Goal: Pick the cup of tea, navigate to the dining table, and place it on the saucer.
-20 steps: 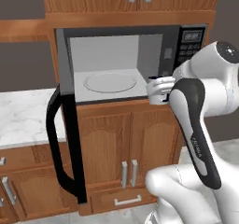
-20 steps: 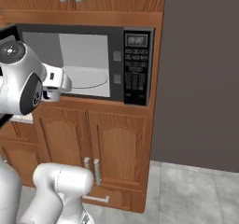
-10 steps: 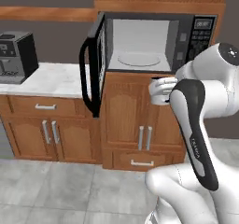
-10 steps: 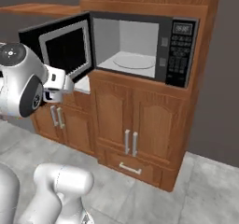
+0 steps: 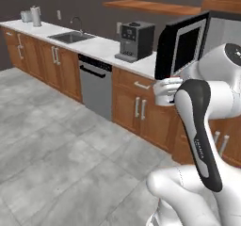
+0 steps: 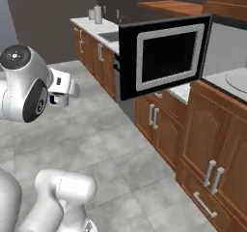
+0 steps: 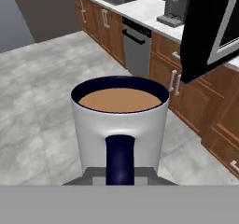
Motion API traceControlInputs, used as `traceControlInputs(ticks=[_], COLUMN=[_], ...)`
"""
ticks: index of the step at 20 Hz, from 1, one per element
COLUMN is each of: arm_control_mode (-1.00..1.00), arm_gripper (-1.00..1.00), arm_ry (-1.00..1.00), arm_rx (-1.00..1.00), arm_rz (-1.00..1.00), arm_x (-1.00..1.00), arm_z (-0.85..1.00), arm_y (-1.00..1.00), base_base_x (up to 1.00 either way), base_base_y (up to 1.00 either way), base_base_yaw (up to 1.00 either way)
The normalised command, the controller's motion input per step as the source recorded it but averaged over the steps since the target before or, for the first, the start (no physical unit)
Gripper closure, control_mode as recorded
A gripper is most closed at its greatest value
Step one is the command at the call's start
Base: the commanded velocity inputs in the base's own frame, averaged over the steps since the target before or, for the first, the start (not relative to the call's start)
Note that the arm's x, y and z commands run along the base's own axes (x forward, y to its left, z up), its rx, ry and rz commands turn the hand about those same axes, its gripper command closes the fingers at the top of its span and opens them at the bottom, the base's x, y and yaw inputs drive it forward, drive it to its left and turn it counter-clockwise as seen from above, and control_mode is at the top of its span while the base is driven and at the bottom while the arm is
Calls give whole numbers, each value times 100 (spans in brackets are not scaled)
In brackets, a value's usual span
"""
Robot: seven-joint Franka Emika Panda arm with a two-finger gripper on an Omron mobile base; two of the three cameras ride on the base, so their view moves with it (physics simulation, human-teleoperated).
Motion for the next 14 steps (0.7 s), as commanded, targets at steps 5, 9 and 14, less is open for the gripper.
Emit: traceControlInputs(ticks=[5, 9, 14], arm_control_mode=[100, 100, 100], arm_gripper=[100, 100, 100], arm_ry=[0, 0, 0], arm_rx=[0, 0, 0], arm_rz=[0, 0, 0], arm_x=[0, 0, 0], arm_z=[0, 0, 0], arm_y=[0, 0, 0], base_base_x=[-12, -9, -5], base_base_y=[0, 0, 0], base_base_yaw=[100, 100, 100])
